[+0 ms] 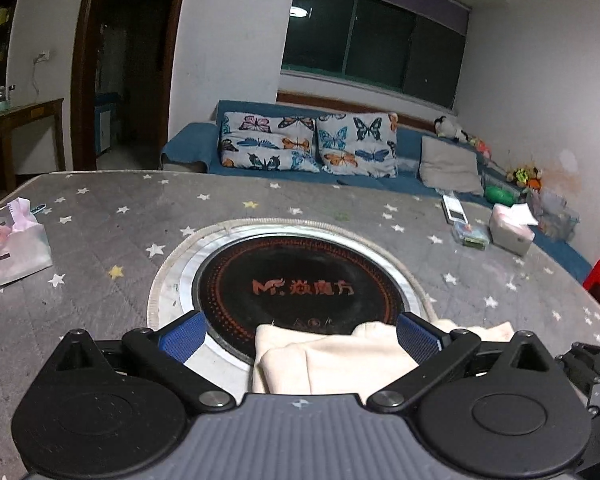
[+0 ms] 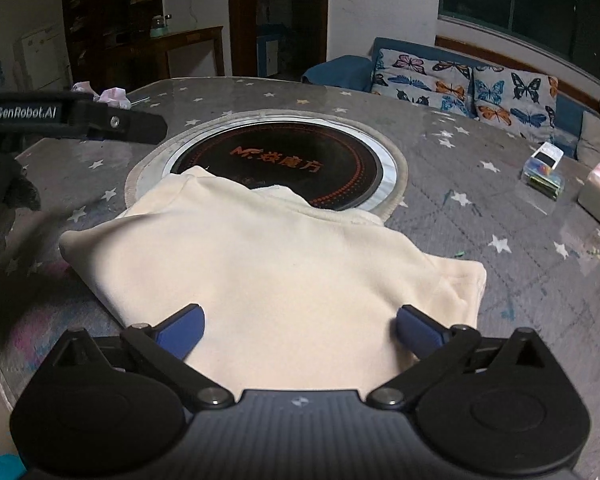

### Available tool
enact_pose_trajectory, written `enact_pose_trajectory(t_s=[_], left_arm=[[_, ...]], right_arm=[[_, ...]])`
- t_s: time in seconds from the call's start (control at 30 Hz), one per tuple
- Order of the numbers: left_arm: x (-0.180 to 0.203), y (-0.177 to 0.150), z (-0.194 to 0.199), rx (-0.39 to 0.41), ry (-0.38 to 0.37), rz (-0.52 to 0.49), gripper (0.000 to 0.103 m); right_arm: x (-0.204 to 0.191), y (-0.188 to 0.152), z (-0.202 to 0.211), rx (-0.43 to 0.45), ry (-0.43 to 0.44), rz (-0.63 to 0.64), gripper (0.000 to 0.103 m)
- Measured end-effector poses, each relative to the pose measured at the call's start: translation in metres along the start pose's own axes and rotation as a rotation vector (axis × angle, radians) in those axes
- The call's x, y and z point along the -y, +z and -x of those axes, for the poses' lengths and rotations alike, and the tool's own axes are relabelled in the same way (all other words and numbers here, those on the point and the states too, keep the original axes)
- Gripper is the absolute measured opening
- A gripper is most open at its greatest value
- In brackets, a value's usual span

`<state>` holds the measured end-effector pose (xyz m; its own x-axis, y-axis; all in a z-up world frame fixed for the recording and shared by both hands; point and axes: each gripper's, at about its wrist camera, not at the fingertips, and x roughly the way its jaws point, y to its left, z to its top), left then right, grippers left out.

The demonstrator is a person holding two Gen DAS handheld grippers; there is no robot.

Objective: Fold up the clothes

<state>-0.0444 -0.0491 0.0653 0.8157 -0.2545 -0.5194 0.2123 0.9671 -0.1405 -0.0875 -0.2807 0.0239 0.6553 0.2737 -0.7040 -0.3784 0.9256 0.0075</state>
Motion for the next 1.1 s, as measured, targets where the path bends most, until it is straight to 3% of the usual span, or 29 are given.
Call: enact_pose_trajectory(t_s=[1.1], left_arm=[[0.0032,-0.0083,0.0028,-0.049,-0.014,0.011,0.103]], right_arm=[[-0.0074,0.0028,0.0019,-0.006,-0.043,0.006,0.103]])
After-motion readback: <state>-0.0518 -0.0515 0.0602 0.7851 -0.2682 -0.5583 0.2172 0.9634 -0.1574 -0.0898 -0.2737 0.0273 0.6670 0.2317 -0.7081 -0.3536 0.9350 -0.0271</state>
